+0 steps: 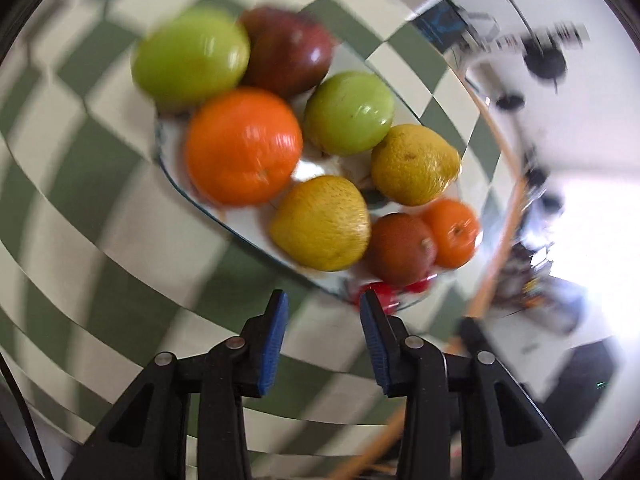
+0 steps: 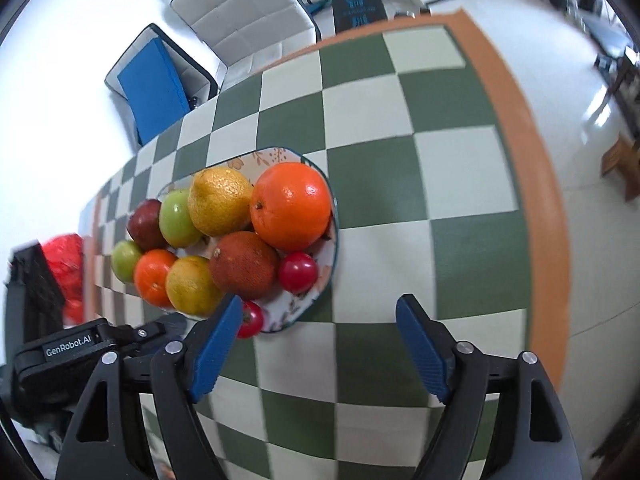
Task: Organize fruits
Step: 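Withdraw both tools from the plate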
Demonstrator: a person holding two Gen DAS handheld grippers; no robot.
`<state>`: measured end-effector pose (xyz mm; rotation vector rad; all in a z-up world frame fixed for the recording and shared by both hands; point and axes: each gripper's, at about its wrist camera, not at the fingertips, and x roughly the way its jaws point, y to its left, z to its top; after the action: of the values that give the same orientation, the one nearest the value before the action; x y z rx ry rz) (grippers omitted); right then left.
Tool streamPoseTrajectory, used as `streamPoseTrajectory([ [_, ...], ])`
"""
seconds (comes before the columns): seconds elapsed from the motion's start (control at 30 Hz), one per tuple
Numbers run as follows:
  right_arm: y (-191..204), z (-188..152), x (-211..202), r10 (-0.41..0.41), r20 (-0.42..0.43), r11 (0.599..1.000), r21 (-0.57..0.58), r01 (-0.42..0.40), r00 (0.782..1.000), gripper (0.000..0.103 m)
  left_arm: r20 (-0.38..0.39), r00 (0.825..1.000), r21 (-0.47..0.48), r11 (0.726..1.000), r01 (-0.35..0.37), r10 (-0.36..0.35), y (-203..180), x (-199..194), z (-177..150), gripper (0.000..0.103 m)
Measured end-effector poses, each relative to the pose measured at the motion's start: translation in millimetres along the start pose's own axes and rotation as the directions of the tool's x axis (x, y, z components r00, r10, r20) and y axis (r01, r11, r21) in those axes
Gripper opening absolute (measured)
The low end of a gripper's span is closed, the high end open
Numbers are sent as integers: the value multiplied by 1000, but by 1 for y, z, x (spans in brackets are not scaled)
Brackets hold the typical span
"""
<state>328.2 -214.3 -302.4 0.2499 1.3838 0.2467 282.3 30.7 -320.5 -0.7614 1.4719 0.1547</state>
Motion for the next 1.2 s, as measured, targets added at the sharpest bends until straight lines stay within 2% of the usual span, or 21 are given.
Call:
streamPoseTrajectory([
  [0.03,1,-3,-5,-29,13,999,-20,29,999,83,24,998,55,997,-54,53,-3,-5,-2,51],
  [0.07,5,-8,-12,-73,30,996,-49,75,997,88,61,992,118,986,-118,111,-6,-13,-5,60],
  [0.1,7,-12,-16,-98,40,993,-66,100,994,93,88,986,152,976,-154,141,-7,-18,-8,64],
  [0.17,13,-23,-28,-146,67,984,-90,152,987,95,145,970,210,952,-224,196,-8,-29,-13,74],
  [0.27,20,-37,-43,-189,100,975,-101,199,977,97,237,933,291,897,-333,270,-11,-46,-23,92],
  [0.37,30,-51,-63,-219,144,967,-98,234,965,98,292,912,337,862,-379,287,-10,-59,-33,95],
  [0.57,57,-73,-103,-253,230,957,-82,278,940,98,365,896,397,828,-397,254,-7,-89,-51,101],
  [0.7,74,-87,-132,-264,282,953,-69,294,923,99,388,896,410,831,-377,215,-7,-112,-64,101],
  [1.03,103,-141,-208,-244,366,958,-50,281,898,99,488,861,434,817,-381,142,-3,-191,-114,101],
  [1.2,120,-179,-259,-225,421,960,-56,273,879,99,513,853,446,819,-361,97,2,-229,-144,101],
])
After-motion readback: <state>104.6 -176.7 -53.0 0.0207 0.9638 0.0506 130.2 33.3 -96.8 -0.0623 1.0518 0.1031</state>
